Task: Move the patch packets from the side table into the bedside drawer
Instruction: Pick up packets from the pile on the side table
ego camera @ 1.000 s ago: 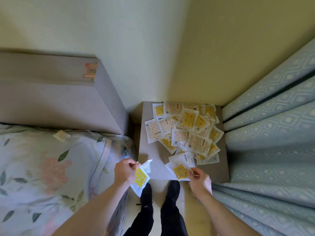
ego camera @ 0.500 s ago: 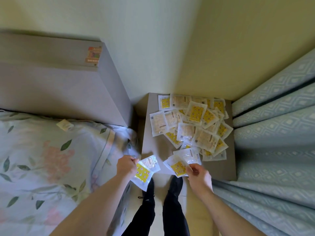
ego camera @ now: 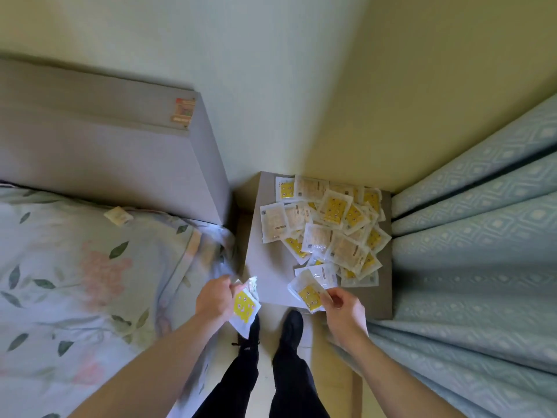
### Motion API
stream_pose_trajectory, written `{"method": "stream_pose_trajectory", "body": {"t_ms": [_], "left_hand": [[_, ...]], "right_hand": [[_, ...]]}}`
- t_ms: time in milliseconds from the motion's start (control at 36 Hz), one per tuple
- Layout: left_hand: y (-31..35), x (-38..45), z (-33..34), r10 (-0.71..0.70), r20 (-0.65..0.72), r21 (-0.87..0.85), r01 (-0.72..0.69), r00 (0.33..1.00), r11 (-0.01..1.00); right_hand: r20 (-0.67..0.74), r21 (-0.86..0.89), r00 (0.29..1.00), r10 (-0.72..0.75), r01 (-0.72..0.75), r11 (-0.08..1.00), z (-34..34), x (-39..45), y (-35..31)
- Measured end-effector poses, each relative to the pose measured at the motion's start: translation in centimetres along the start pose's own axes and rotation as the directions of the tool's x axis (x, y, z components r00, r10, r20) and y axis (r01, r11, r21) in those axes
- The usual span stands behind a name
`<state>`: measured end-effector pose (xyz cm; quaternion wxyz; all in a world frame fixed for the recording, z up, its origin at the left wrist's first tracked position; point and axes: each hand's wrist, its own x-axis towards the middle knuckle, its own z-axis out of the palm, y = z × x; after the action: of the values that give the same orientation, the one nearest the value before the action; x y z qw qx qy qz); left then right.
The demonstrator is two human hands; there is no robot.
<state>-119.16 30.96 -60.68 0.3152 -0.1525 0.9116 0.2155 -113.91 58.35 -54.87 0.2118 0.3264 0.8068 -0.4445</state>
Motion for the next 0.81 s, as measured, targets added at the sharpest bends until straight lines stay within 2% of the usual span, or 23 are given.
{"method": "stream_pose_trajectory", "body": {"t_ms": [194,361,444,583,694,806], "left_hand": [[-1.5,-8.1,-3.5,-0.022,-0.038,-0.232,0.013,0.999,0.973],[-2.5,-16.4,-5.6,-0.124,-0.139,-0.392,0.060,0.982,0.918],[-3.5,-21.0,-5.6,-0.224,-0.219,-0.428,0.112,0.950,0.897],[-6.1,-28.8,-3.6,-0.387,-0.297,-0.504,0.201,0.873,0.840],[-8.5,-35.6,-1.8,-0.494,-0.334,-0.561,0.252,0.802,0.789],[-12.0,-42.3,0.5,-0.628,-0.348,-0.675,0.279,0.696,0.683]], "right_hand": [[0.062,-0.044,0.989,-0.134,0.137,0.990,-2.2,-5.1,-4.0],[0.220,-0.136,0.918,-0.330,0.363,0.922,-1.9,-7.8,-5.6],[0.343,-0.196,0.837,-0.427,0.508,0.839,-1.0,-8.7,-5.9],[0.565,-0.291,0.669,-0.483,0.709,0.642,0.4,-11.7,-6.8],[0.684,-0.242,0.514,-0.518,0.830,0.503,1.7,-16.4,-7.3],[0.790,-0.167,0.339,-0.510,0.920,0.354,3.9,-21.8,-6.9]]}}
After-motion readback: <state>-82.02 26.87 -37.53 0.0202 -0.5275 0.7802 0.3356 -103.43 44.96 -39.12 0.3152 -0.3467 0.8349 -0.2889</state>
